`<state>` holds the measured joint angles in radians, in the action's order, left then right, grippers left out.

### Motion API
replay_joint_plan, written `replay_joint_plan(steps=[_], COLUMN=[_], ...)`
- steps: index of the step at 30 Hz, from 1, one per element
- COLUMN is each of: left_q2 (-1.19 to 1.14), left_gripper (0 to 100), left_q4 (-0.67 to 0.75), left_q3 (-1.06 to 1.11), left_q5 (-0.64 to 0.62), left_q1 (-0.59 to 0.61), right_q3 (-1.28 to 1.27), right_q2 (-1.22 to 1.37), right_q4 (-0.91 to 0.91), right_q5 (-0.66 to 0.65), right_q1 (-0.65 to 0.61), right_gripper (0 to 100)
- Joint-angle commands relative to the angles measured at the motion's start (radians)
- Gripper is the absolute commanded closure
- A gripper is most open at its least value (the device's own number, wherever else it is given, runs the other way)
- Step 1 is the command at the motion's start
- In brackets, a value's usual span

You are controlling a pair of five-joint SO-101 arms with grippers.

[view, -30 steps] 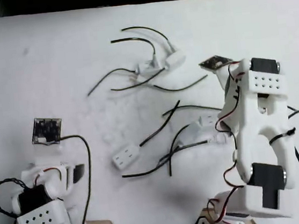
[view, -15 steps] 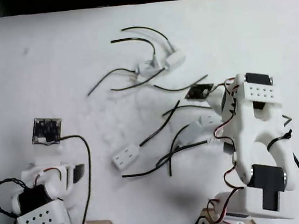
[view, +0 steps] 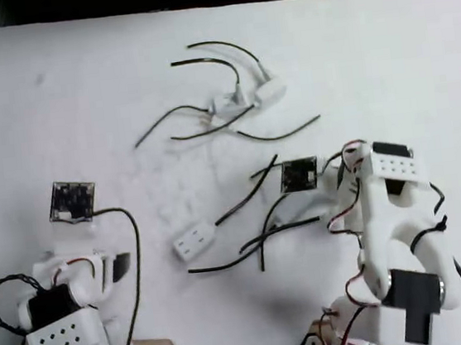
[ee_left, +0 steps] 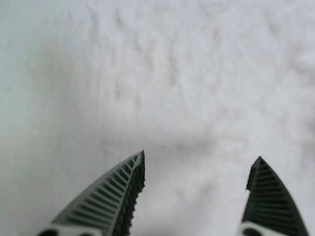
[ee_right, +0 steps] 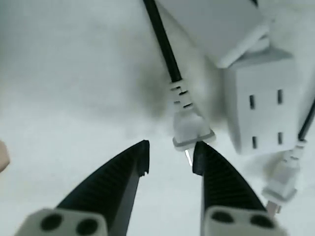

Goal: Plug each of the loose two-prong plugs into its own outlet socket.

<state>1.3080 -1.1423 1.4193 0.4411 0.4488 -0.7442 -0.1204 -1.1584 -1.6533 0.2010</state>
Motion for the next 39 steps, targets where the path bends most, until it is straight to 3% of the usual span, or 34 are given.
replay_joint_plan(steps=[1,6,10,13,18,20,25,34,39], left_q2=[0.013,0.013,0.013,0.013,0.013,0.013,0.015,0.015,0.015], left_gripper=[67,67,67,67,67,67,67,67,67], left_q4=[0.017,0.017,0.017,0.017,0.017,0.017,0.017,0.017,0.017], left_q3=[0.002,0.003,0.009,0.009,0.009,0.009,0.009,0.011,0.011], left_q5=[-0.005,0.012,0.026,0.028,0.028,0.028,0.028,0.028,0.028], left_q1=[0.008,0.008,0.008,0.008,0.008,0.008,0.008,0.008,0.008], right_q3=[-0.023,-0.008,0.058,0.121,0.184,0.201,0.288,0.454,0.442], right_q2=[0.001,0.031,0.13,0.189,0.214,0.214,0.216,0.226,0.252], right_q4=[0.064,0.071,0.116,0.116,0.116,0.108,-0.093,-0.536,-0.555], right_q5=[-0.012,0.003,0.124,0.146,0.195,0.239,0.285,0.543,0.66], right_q1=[-0.002,-0.005,-0.028,-0.03,-0.03,-0.031,-0.048,-0.166,-0.234], right_gripper=[84.4,84.2,84.4,85.1,98.2,97.3,98.0,98.0,98.0])
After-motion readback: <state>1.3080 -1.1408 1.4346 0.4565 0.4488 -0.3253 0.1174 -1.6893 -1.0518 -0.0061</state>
